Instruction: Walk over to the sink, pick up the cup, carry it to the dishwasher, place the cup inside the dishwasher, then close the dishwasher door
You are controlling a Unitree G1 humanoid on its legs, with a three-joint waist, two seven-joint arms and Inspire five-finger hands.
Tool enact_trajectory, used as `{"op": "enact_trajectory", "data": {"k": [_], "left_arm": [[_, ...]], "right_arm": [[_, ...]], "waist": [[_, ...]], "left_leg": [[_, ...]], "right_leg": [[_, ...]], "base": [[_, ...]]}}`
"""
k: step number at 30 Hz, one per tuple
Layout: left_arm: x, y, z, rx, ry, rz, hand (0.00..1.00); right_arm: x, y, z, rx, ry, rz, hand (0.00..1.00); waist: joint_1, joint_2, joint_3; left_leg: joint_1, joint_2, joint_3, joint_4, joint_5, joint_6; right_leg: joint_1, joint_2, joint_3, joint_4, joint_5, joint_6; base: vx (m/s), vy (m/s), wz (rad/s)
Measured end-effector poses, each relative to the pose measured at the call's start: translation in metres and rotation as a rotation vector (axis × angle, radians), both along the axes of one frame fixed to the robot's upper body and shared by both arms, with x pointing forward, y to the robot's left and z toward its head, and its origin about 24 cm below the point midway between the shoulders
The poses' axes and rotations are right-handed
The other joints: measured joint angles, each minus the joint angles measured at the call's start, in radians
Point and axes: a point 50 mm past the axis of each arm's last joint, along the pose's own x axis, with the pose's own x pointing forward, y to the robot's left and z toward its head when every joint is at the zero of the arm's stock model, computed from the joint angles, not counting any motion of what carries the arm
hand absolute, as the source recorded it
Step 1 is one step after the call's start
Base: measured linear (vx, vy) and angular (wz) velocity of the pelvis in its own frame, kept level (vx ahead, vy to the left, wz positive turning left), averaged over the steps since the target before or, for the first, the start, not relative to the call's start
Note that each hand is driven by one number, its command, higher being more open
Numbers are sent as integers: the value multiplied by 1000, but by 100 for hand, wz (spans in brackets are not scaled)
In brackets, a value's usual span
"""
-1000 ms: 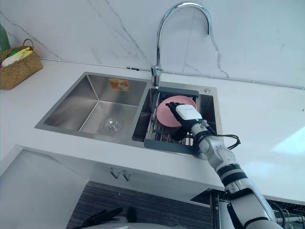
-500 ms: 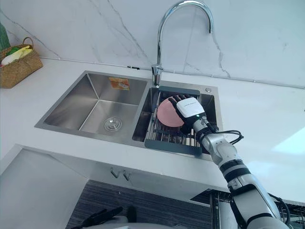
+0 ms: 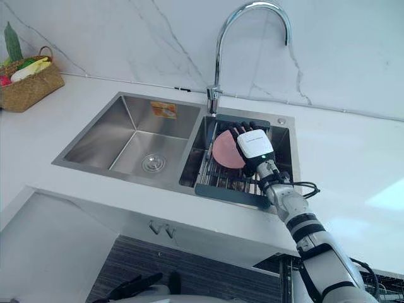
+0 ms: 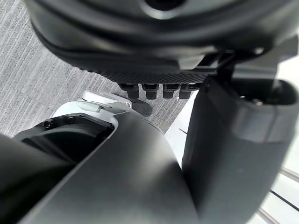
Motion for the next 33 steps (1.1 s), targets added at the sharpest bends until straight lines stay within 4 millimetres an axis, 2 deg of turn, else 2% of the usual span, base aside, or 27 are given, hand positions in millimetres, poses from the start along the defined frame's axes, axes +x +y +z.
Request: {"op": "enact_trajectory", "data": {"k": [14,19,20,33], "left_arm": [[3,2,2,-8,-29,-4,100],[5,8,3,83,-4,-13,100],[3,11,3,109,12,1,100],[3,18,4,161,39,37,100]], "right_arm": [[-2,2,6,2,-167,26,100],[-3,4,8,15,-193,50,100],[-3,4,8,16,-192,51,0],[-3,-1,9,90,-171,29,0]], "waist": [[4,-5,25],[7,-5,26],[7,-6,27],[15,-14,41]], "left_leg": [[-1,-8,-7,0,0,1],[-1,-7,-7,0,0,1],[-1,-8,-7,0,0,2],[-1,-13,-11,0,-1,4]], "right_leg": [[0,-7,-2,6,-3,5],[0,-7,-1,7,-4,6],[0,-7,-1,8,-4,6],[-6,-14,0,23,-8,10]], "base": [[1,0,0],[0,0,0],[0,0,0],[0,0,0]]}}
